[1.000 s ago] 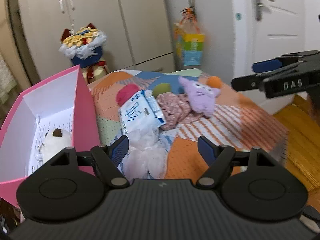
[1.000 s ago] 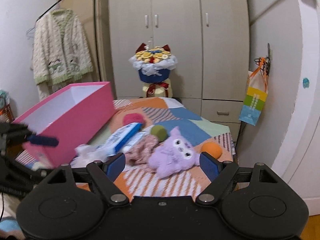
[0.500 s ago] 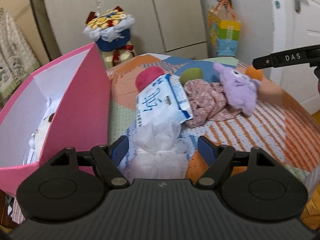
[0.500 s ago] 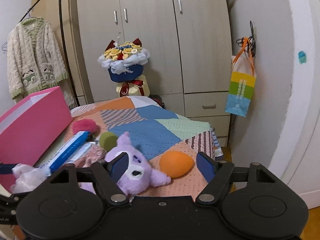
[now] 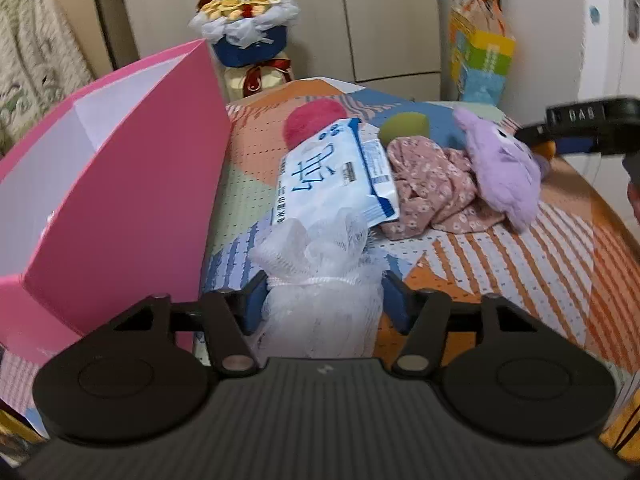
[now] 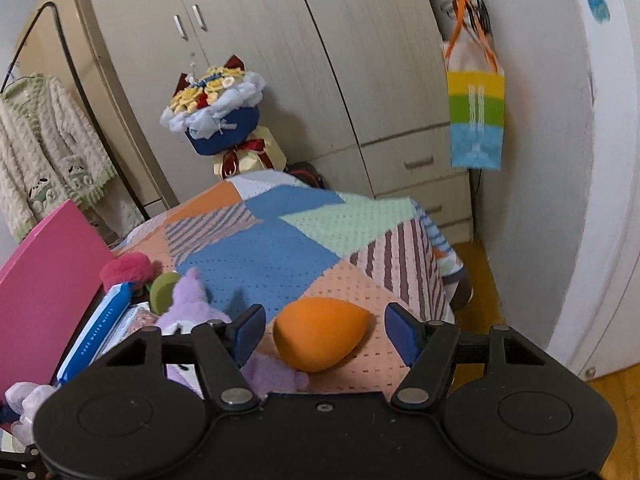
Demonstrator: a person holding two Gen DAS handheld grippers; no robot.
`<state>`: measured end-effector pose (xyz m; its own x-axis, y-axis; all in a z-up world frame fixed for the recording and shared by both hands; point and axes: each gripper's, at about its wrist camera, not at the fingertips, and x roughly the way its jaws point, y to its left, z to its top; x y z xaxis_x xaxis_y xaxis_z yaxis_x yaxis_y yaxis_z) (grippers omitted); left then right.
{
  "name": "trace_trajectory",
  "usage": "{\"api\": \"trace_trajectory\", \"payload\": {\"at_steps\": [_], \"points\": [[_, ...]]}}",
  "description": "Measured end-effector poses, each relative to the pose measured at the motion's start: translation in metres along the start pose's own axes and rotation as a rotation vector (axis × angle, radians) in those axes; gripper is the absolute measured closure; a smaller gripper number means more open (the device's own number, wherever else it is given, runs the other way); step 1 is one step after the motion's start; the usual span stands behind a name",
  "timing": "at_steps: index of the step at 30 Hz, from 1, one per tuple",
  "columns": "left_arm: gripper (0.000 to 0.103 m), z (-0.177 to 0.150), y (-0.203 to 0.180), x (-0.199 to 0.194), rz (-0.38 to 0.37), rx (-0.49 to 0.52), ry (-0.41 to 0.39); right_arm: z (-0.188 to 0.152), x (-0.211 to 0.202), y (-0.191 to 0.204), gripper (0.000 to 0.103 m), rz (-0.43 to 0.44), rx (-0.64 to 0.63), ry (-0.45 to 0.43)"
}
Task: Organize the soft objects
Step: 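Grasp the white mesh puff with the left gripper while the right grasps the orange sponge, then lift the mesh puff and orange sponge toward the pink box with both grippers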
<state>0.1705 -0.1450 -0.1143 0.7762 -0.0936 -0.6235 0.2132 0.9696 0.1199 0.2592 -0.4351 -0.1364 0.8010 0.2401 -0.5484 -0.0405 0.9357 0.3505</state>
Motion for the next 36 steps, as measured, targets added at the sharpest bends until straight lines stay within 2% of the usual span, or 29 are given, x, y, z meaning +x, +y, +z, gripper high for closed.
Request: {"api": "trace_trajectory", "payload": {"at_steps": [2,5,10,21,29,36], "points": [[0.051,-0.001,0.002,0.001,-0.004,-0.01,-0.003,0.0,0.001,-0.001,0.046,0.008,0.001,0.001],[0.056,-0.001,0.002,0.001,-0.003,-0.012,-0.012,0.0,-0.002,0.0,0.049,0.017,0.001,-0.005],[0.058,0.0,0.002,-0.002,-0.019,0.004,-0.018,-0.002,-0.011,0.007,0.049,-0.033,-0.055,-0.04],[0.058,0.001,0.01,-0.017,-0.12,-0.032,-0.04,-0.012,-0.054,0.038,0.049,-0.126,-0.192,-0.083],[0.062,-0.006,0.015,-0.032,-0.15,-0.045,-0.071,-0.043,-0.092,0.074,0.049,-0.078,-0.256,-0.053],[0.065,-0.011,0.02,-0.045,-0.198,-0.068,-0.062,-0.069,-0.107,0.106,0.049,0.007,-0.301,0.005]]}}
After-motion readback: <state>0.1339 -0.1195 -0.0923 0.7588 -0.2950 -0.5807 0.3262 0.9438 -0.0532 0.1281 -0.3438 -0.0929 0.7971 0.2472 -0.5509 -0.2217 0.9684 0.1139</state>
